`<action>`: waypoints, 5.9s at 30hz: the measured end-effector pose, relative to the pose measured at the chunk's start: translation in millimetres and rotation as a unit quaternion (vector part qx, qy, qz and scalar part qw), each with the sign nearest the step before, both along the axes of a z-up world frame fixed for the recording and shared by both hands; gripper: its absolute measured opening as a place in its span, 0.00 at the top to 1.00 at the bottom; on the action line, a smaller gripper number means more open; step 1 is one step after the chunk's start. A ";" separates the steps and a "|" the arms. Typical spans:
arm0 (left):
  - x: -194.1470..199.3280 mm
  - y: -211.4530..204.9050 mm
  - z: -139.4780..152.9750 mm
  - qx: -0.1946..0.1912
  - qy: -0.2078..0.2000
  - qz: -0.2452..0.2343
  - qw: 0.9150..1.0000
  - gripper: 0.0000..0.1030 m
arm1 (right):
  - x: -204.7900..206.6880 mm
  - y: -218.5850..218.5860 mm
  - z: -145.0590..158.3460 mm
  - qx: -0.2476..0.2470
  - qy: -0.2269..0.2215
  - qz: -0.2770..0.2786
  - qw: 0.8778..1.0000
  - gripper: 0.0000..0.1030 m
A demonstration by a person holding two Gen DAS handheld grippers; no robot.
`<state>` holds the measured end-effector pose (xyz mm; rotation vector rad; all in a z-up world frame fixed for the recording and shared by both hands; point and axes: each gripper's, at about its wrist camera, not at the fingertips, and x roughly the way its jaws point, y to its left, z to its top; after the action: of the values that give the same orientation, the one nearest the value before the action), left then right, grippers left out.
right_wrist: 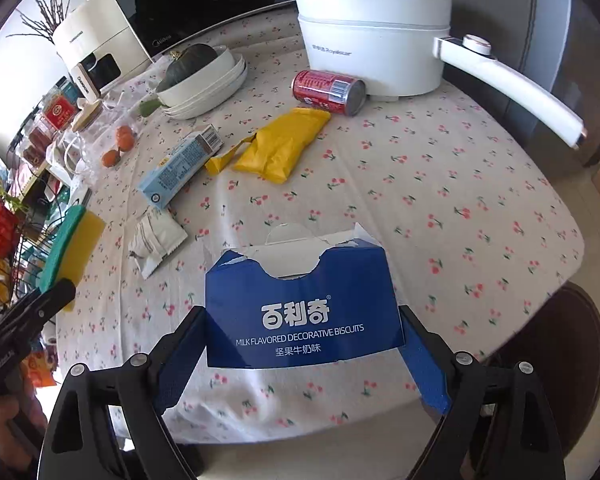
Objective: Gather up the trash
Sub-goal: 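Carry the sponge and the biscuit box over the bin with both grippers, then open both grippers over the bin, dropping the sponge and the biscuit box, then move the left gripper to the white wrapper packet while the right gripper moves to the milk carton, then grasp the white wrapper with the left gripper while the right gripper grasps the blue milk carton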
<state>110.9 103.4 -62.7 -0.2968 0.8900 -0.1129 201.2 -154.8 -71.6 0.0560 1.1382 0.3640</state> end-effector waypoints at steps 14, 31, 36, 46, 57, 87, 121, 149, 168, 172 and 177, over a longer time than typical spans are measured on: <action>-7.9 -89.0 5.2 -0.002 -0.004 -0.089 0.996 0.40 | -65.6 -105.6 10.4 0.018 -0.012 -0.083 0.996 0.10; -0.3 -205.7 -12.0 0.015 0.002 -0.201 0.979 0.40 | -93.3 -209.8 -8.3 -0.026 -0.003 -0.151 0.988 0.09; -2.5 -253.7 -24.9 0.014 0.009 -0.247 0.969 0.40 | -101.8 -246.2 -16.2 -0.026 0.004 -0.179 0.984 0.09; 4.4 -313.4 -48.3 0.006 -0.004 -0.305 0.952 0.27 | -105.7 -284.9 -20.8 -0.030 0.011 -0.213 0.977 0.09; 3.6 -274.6 -44.2 0.047 0.018 -0.246 0.968 0.01 | -96.9 -275.6 -19.9 -0.033 0.009 -0.203 0.978 0.09; -7.7 -93.0 -2.7 0.092 0.019 -0.104 0.990 0.01 | -47.1 -126.5 14.5 -0.048 -0.047 -0.123 0.990 0.01; 118.5 -2.8 -87.7 0.102 0.074 0.203 0.971 0.01 | 14.2 -33.5 -22.0 -0.069 -0.015 -0.086 0.994 0.01; 34.6 68.4 -43.8 0.067 0.062 0.028 0.995 0.63 | 14.4 62.2 -16.5 -0.011 -0.007 -0.033 0.999 0.01; 6.5 125.7 -41.6 0.061 0.059 0.065 0.994 0.63 | 90.6 213.0 -57.3 0.021 0.001 -0.026 0.999 0.47; 6.1 119.4 -33.6 0.055 0.048 0.061 0.995 0.63 | 78.7 201.6 -50.2 0.015 -0.002 -0.001 1.000 0.50; 3.6 100.6 -24.1 0.036 0.038 0.049 0.997 0.63 | 51.1 164.9 -24.5 0.011 -0.018 0.019 1.000 0.50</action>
<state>114.5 204.0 -86.7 -0.2793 0.9508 0.0220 252.3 10.1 -96.0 0.0471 1.0999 0.4101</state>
